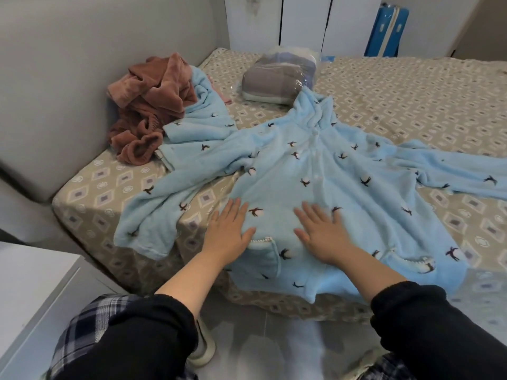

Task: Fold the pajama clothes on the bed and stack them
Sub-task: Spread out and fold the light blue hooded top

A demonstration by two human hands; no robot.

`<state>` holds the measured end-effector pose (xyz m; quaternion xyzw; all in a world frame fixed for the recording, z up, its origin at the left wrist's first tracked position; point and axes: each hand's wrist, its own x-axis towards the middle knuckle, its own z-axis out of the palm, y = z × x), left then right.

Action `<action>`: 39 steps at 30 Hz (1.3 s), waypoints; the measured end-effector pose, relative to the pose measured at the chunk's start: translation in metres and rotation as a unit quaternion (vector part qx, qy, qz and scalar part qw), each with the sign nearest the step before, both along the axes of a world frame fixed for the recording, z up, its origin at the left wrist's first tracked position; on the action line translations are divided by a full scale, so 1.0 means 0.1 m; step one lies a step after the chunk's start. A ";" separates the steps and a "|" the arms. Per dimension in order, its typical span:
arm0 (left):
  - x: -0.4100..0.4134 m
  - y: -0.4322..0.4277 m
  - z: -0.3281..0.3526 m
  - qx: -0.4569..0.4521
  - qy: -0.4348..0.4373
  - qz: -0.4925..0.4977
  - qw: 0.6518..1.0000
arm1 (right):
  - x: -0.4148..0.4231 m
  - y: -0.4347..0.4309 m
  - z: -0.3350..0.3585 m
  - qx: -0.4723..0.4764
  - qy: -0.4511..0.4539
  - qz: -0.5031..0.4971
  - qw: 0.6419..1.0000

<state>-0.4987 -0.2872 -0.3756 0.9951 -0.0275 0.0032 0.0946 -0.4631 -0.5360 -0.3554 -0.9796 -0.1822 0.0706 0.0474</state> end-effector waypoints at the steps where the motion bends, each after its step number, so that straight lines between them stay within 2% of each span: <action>1: 0.00 0.08 0.02 -0.011 0.001 -0.002 1.000 | 0.03 -0.01 -0.03 -0.003 0.011 -0.048 0.999; 3: -0.02 0.23 0.05 -0.025 0.008 0.016 1.000 | 0.10 0.05 -0.04 -0.018 0.023 -0.141 0.990; 5: -0.08 0.37 0.12 -0.024 -0.003 0.030 0.999 | 0.19 0.23 0.04 -0.039 0.037 -0.172 0.984; 6: -0.13 0.45 0.15 -0.032 -0.038 0.031 0.998 | 0.21 0.36 0.08 -0.028 0.037 -0.163 0.985; 8: -0.26 0.63 0.22 -0.064 -0.165 0.049 0.983 | 0.18 0.63 0.10 0.015 0.028 -0.087 0.996; 10: -0.35 0.84 0.26 -0.100 -0.258 0.165 0.947 | 0.07 0.85 0.03 0.027 0.026 -0.004 0.999; 12: -0.39 1.06 0.28 -0.162 -0.270 0.323 0.892 | 0.03 0.95 -0.07 0.015 0.031 0.000 0.999; 15: -0.41 1.36 0.25 -0.291 -0.198 0.469 0.810 | 0.11 0.93 -0.11 0.013 0.052 -0.018 0.998; 16: -0.41 1.44 0.21 -0.367 -0.166 0.492 0.772 | 0.14 0.92 -0.10 0.013 0.059 -0.015 0.998; 18: -0.42 1.55 0.14 -0.543 -0.109 0.519 0.651 | 0.15 0.91 -0.12 0.013 0.060 -0.013 0.998; 19: -0.44 1.55 0.14 -0.599 -0.083 0.523 0.600 | 0.14 0.91 -0.12 0.013 0.058 -0.014 0.998; 20: -0.45 1.54 0.14 -0.610 -0.073 0.522 0.592 | 0.13 0.91 -0.12 0.013 0.059 -0.015 0.998; 23: -0.46 1.51 0.36 -0.455 -0.222 0.525 0.684 | 0.15 0.91 -0.07 0.026 0.075 -0.014 0.997; 24: -0.45 1.51 0.50 -0.402 -0.282 0.508 0.708 | 0.17 0.91 -0.04 0.045 0.079 -0.014 0.996; 26: -0.39 1.46 0.85 -0.333 -0.403 0.437 0.732 | 0.22 0.85 0.03 0.132 0.099 -0.028 0.986; 28: -0.33 1.29 1.14 -0.229 -0.516 0.272 0.779 | 0.25 0.72 0.11 0.287 0.150 -0.073 0.943; 30: -0.28 1.03 1.22 -0.066 -0.556 -0.009 0.829 | 0.24 0.58 0.18 0.443 0.185 -0.148 0.865; 31: -0.29 0.92 1.16 0.015 -0.525 -0.132 0.841 | 0.24 0.52 0.19 0.524 0.202 -0.183 0.807; 32: -0.31 0.85 1.07 0.074 -0.477 -0.205 0.851 | 0.25 0.47 0.18 0.608 0.227 -0.209 0.731; 33: -0.36 0.80 0.95 0.093 -0.429 -0.223 0.870 | 0.26 0.42 0.17 0.679 0.249 -0.231 0.651; 34: -0.42 0.76 0.81 0.061 -0.377 -0.190 0.904 | 0.27 0.39 0.18 0.729 0.263 -0.251 0.580; 35: -0.48 0.71 0.68 -0.015 -0.315 -0.124 0.941 | 0.27 0.36 0.20 0.761 0.272 -0.266 0.526; 36: -0.53 0.68 0.56 -0.109 -0.244 -0.047 0.962 | 0.26 0.34 0.22 0.777 0.279 -0.275 0.493; 37: -0.54 0.65 0.47 -0.194 -0.167 0.021 0.967 | 0.26 0.33 0.23 0.780 0.281 -0.282 0.482; 39: -0.51 0.56 0.34 -0.271 -0.047 0.080 0.958 | 0.26 0.34 0.24 0.766 0.281 -0.283 0.504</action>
